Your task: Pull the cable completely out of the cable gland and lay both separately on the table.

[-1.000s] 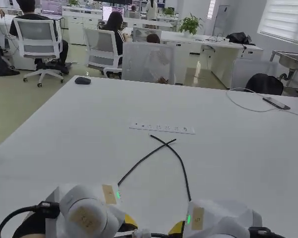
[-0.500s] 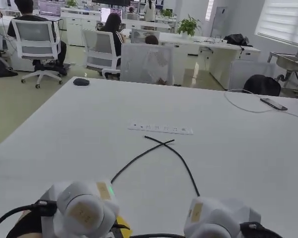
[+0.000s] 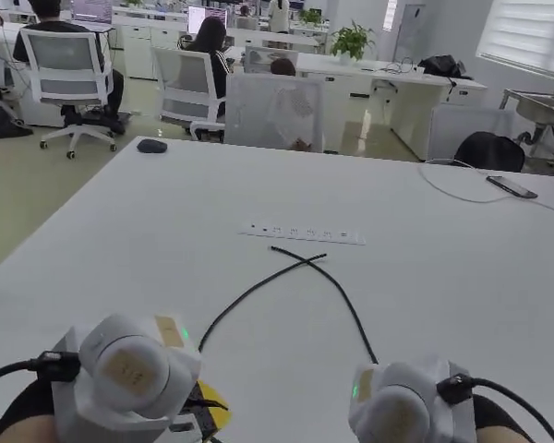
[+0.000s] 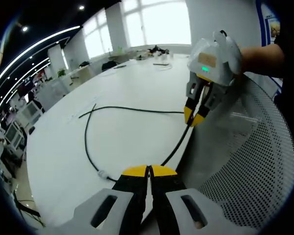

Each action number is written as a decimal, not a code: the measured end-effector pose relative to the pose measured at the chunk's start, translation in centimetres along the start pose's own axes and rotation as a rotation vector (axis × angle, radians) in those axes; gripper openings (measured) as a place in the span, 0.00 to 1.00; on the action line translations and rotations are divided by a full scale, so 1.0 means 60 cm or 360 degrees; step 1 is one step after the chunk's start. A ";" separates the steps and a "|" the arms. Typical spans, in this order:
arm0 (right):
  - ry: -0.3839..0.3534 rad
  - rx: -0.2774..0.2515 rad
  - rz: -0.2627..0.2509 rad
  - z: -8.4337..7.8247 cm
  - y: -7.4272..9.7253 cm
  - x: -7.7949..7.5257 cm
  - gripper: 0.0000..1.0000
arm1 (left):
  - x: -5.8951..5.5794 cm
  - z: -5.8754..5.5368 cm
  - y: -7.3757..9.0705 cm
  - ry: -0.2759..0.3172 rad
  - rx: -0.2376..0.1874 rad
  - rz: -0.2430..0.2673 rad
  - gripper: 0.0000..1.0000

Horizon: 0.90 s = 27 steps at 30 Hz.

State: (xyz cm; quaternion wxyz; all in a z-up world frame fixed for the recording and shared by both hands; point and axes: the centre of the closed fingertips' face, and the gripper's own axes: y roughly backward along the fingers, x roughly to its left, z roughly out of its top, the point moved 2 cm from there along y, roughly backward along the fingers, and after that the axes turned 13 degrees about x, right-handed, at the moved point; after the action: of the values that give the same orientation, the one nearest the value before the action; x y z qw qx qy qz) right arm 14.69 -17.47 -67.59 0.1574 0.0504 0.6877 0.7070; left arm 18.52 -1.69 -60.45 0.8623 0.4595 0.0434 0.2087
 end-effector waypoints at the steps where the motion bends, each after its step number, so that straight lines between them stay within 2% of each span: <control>1: 0.0058 0.0020 0.0031 -0.007 -0.007 0.001 0.05 | 0.003 -0.005 0.001 -0.0001 0.0014 0.0004 0.02; 3: 0.0111 0.0083 0.0095 -0.028 -0.028 -0.004 0.05 | 0.010 -0.009 0.005 0.0001 0.0023 0.0014 0.04; 5: 0.0217 0.0140 0.0149 -0.053 -0.053 -0.012 0.05 | 0.018 -0.009 0.007 0.0005 0.0025 0.0018 0.05; 8: 0.0272 0.0234 0.0164 -0.093 -0.087 -0.033 0.05 | 0.031 -0.009 0.010 -0.0027 0.0045 0.0035 0.08; 9: 0.0277 0.0245 0.0167 -0.099 -0.092 -0.036 0.05 | 0.032 -0.009 0.011 -0.0035 0.0047 0.0037 0.08; 10: 0.0268 0.0283 0.0174 -0.119 -0.109 -0.045 0.05 | 0.039 -0.007 0.013 -0.0074 0.0057 0.0033 0.09; 12: 0.0200 0.0311 0.0144 -0.135 -0.123 -0.061 0.07 | 0.050 -0.005 0.014 -0.0130 0.0084 0.0039 0.12; 13: 0.0135 0.0292 0.0118 -0.141 -0.131 -0.072 0.09 | 0.054 -0.004 0.013 -0.0158 0.0097 0.0034 0.13; 14: 0.0086 0.0278 0.0108 -0.144 -0.133 -0.077 0.12 | 0.061 0.000 0.012 -0.0227 0.0105 0.0023 0.16; 15: -0.0017 0.0185 0.0149 -0.136 -0.127 -0.079 0.17 | 0.065 0.003 0.011 -0.0268 0.0110 0.0018 0.18; 16: -0.0133 0.0178 0.0143 -0.137 -0.122 -0.084 0.20 | 0.070 0.004 0.007 -0.0289 0.0121 0.0009 0.20; 17: -0.0199 0.0175 0.0118 -0.142 -0.115 -0.093 0.24 | 0.077 0.006 0.001 -0.0344 0.0144 -0.0007 0.23; 18: -0.0214 0.0163 0.0102 -0.144 -0.106 -0.096 0.28 | 0.082 0.008 -0.005 -0.0392 0.0160 -0.0020 0.25; 20: -0.0286 0.0051 0.0073 -0.134 -0.078 -0.095 0.30 | 0.091 0.010 -0.024 -0.0544 0.0205 -0.0049 0.29; 22: -0.0380 -0.0081 0.0069 -0.118 -0.050 -0.090 0.30 | 0.098 0.007 -0.044 -0.0621 0.0271 -0.0089 0.33; 23: -0.0434 -0.0171 0.0050 -0.106 -0.028 -0.085 0.30 | 0.103 0.006 -0.062 -0.0686 0.0306 -0.0121 0.33; 25: -0.0472 -0.0247 0.0012 -0.097 0.005 -0.072 0.30 | 0.111 0.006 -0.094 -0.0782 0.0365 -0.0170 0.33; 27: -0.0514 -0.0337 -0.0029 -0.087 0.035 -0.058 0.30 | 0.113 0.002 -0.128 -0.0822 0.0412 -0.0253 0.32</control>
State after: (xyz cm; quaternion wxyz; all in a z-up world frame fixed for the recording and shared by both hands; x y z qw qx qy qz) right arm 16.17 -23.48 -65.27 0.2765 0.1400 0.5757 0.7566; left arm 27.18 -2.82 -65.83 0.7927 0.5985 -0.1152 0.0095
